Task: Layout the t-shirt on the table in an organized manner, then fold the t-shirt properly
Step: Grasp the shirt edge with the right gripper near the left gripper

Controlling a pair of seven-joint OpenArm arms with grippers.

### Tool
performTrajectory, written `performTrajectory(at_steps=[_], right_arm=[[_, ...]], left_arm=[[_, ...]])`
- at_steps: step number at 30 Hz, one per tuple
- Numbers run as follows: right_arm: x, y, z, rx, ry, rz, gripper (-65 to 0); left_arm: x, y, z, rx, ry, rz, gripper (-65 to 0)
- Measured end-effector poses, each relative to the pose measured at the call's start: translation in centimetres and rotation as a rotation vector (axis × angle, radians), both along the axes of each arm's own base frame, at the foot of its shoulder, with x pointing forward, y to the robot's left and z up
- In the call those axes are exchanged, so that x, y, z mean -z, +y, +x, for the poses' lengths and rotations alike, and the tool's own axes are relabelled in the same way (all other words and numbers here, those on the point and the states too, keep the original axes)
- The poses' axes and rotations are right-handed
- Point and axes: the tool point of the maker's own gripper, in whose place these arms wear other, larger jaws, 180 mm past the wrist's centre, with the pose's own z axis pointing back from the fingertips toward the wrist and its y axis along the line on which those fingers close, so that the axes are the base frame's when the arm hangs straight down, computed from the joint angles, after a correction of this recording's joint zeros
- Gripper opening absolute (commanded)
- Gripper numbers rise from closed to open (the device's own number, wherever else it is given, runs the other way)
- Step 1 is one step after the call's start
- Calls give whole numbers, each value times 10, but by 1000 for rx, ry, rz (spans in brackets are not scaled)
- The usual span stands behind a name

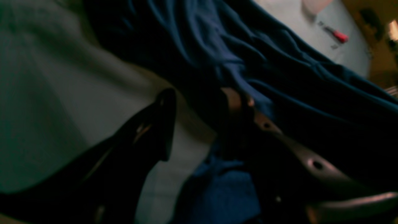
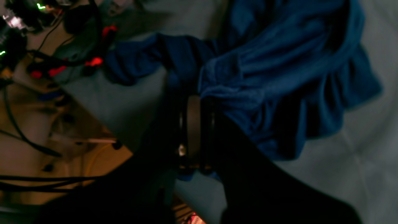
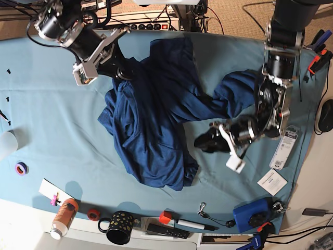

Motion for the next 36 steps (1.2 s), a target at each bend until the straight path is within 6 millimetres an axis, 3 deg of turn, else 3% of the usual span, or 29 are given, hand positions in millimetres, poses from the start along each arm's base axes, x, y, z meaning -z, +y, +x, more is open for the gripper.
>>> performTrajectory(at_steps=[4,9,15,23,26,30,34,36], right_arm=[[11,1,-12,-8,68,10,-650],[10,12,-23,-67,109,59,-650],[0,16,-18,-75,73,103,-650],[-35,1,49,20,-210,-27,-650],[-49,16,67,-8,-313,-71,-650],[-59,51,87,-96,-418,-112,-650],[-12,70,133,-121,-331,-192,-650],[2,74,161,-114,-313,-223,-650]], left_arm=[[13,-2,-15,-2,44,-24,-409],[12,-3,-18,8,47,-27,-409],[11,-4,-20,23,48,-15,-409],[11,-5,-20,25,49,-16,-409],[11,-5,-20,26,49,-15,-409],[16,-4,-22,34,53,17,-409],[20,-3,-24,36,58,27,-409],[22,-3,-26,35,63,26,-409]])
